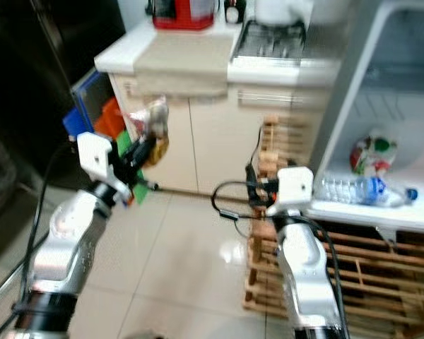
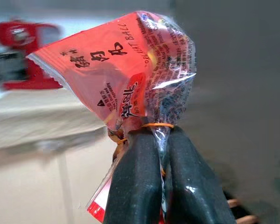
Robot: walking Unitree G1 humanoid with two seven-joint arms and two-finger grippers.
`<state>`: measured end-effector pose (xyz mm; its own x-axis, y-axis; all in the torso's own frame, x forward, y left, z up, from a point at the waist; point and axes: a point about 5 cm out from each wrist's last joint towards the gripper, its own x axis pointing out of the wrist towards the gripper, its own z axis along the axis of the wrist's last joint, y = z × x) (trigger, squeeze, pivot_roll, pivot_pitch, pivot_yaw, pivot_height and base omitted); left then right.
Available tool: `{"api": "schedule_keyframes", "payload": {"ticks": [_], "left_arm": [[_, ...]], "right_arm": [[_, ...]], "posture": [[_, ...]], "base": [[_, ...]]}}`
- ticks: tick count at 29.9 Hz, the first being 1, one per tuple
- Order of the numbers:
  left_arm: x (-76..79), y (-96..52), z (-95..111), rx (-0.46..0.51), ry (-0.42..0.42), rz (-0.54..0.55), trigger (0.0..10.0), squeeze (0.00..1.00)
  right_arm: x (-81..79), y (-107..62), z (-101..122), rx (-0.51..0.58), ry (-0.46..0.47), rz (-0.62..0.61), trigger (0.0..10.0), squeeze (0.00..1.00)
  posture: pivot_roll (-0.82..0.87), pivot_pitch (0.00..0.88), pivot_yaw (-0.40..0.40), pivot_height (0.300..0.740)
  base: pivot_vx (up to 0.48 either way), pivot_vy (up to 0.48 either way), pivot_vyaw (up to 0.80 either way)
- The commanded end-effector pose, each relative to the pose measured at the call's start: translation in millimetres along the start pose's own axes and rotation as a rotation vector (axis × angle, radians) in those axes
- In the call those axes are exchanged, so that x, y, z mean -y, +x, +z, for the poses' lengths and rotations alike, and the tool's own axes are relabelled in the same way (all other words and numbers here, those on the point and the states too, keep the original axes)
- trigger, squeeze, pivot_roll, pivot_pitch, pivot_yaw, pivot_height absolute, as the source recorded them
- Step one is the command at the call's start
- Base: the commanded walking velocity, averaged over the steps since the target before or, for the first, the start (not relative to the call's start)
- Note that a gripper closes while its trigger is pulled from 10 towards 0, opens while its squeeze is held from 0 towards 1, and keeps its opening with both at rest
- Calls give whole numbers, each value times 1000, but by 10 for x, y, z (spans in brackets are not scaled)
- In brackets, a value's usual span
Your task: Restocking fridge
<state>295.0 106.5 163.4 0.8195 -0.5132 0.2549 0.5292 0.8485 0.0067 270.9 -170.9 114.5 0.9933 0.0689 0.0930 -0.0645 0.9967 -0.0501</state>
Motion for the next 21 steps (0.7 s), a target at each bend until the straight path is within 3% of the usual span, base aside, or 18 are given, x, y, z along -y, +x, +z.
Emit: {"api": "schedule_keyframes", "payload": {"ticks": [1, 5, 12, 16, 21], "left_arm": [[-11, -10, 67, 28, 17, -15, 10000, 0], [145, 35, 203, 87, 13, -93, 10000, 0], [24, 44, 144, 51, -45, -19, 10000, 0], [41, 26, 123, 40, -42, -18, 10000, 0], [60, 29, 146, 56, -36, -9, 10000, 0]], "right_arm": [[-32, 10, 7, 10, 17, 8, 10000, 0], [-23, 9, 0, 8, 15, 11, 10000, 0], [5, -15, -56, -28, 5, 8, 10000, 0], [12, -33, -46, -10, -4, 4, 10000, 0], [7, -23, -24, -1, -5, 6, 10000, 0]], "posture": [[-94, 0, 63, 740], [-93, 0, 59, 740], [-97, 0, 60, 740], [-102, 0, 63, 740], [-105, 0, 66, 740]], "base": [[0, -480, 0], [0, -240, 0], [0, 0, -470], [0, 0, -583], [0, -189, 0]]}}
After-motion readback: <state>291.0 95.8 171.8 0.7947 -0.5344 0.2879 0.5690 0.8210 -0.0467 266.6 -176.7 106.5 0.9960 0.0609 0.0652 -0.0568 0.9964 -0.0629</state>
